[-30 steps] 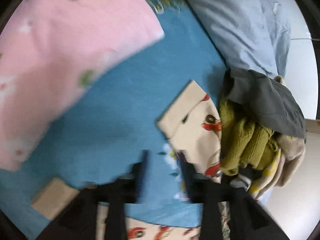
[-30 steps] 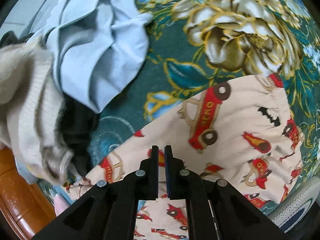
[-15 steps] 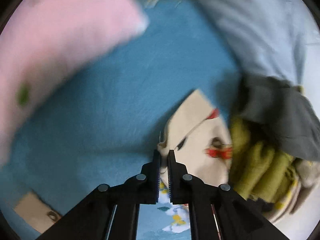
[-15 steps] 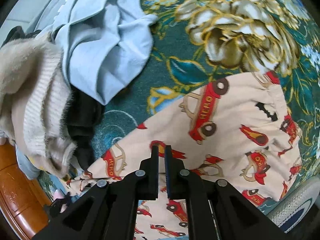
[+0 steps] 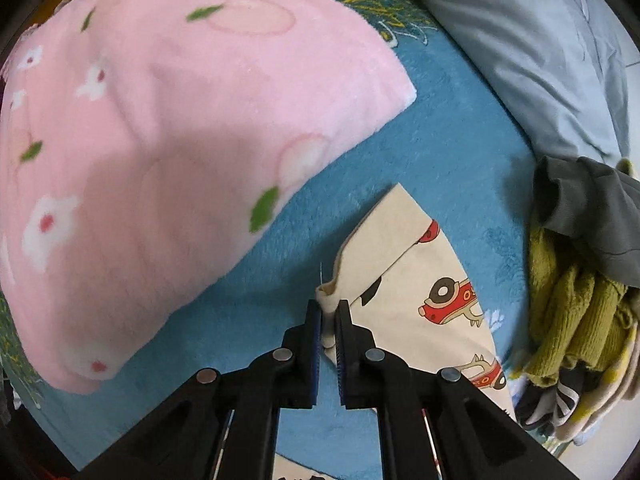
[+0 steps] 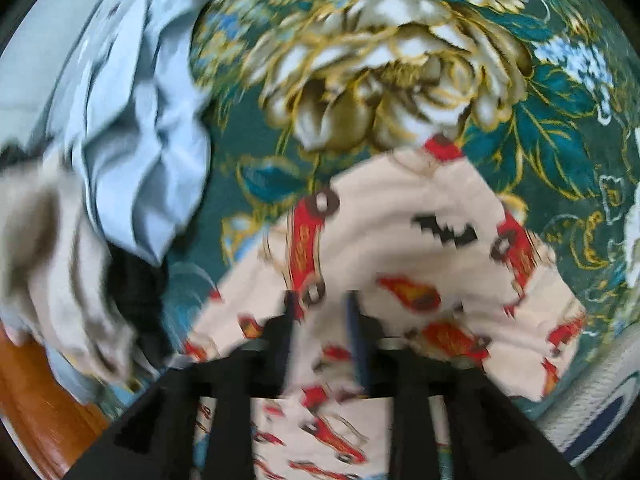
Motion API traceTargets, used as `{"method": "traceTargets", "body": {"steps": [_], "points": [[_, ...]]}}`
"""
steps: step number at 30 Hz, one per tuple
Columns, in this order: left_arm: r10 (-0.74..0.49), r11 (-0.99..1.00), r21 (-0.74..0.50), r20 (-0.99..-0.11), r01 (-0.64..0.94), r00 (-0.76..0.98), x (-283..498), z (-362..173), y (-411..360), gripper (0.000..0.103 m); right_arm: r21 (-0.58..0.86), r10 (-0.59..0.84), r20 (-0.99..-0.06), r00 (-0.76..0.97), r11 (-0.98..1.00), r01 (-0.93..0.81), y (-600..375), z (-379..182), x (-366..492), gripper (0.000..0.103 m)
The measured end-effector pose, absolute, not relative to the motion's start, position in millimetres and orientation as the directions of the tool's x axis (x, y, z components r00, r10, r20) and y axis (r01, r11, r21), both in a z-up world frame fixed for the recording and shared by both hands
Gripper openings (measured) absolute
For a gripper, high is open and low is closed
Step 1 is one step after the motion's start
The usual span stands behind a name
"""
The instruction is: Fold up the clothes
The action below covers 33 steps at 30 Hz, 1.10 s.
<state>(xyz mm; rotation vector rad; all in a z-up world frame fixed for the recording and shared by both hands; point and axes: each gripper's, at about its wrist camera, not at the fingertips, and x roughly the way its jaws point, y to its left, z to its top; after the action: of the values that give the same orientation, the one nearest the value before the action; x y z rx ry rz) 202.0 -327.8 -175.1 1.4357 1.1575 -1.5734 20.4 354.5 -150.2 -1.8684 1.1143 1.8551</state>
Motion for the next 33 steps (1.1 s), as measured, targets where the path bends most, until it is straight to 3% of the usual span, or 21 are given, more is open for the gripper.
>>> {"method": "traceTargets", "body": {"steps": [3,11,16,17,18,25,29,32,33], "points": [[0.068,-0.352,-0.16,-0.987,0.922,-0.145,206,-173,-330,0.007,0.319,-0.326,-0.935,-0.14,-0.599,-0.735,364,-163,3,0.046],[0.069,-0.349,-0.176,-0.984,0.92,-0.162,217,-170,-338,0.007,0.134,-0.21,-0.978,-0.012,-0.575,-0.807,364,-193,-30,0.044],[0.068,-0.359,-0.173,-0.985,0.917,-0.159,222,-172,-342,0.007,0.043,-0.151,-0.987,0.058,-0.59,-0.806,364,-197,-32,0.016],[0.068,-0.357,-0.176,-0.984,0.917,-0.162,223,-172,-343,0.007,0.031,-0.14,-0.988,0.067,-0.599,-0.8,364,-196,-33,0.006],[0.069,-0.357,-0.18,-0.984,0.917,-0.167,224,-172,-344,0.007,0.033,-0.137,-0.988,0.065,-0.609,-0.792,364,-195,-34,0.004],[0.041,-0.375,-0.279,-0.958,0.884,-0.285,218,-145,-344,0.007,0.222,-0.137,-0.975,-0.177,-0.705,-0.673,356,-137,-79,0.002],[0.056,-0.378,-0.237,-0.971,0.895,-0.233,191,-154,-322,0.01,0.23,-0.166,-0.973,-0.16,-0.72,-0.655,346,-140,-91,0.003],[0.097,-0.349,-0.248,-0.969,0.904,-0.228,217,-145,-321,0.01,0.248,-0.199,-0.969,-0.15,-0.733,-0.634,344,-140,-89,0.005],[0.107,-0.346,-0.253,-0.967,0.904,-0.229,218,-143,-321,0.015,0.263,-0.206,-0.965,-0.163,-0.738,-0.622,345,-134,-84,0.005]]}}
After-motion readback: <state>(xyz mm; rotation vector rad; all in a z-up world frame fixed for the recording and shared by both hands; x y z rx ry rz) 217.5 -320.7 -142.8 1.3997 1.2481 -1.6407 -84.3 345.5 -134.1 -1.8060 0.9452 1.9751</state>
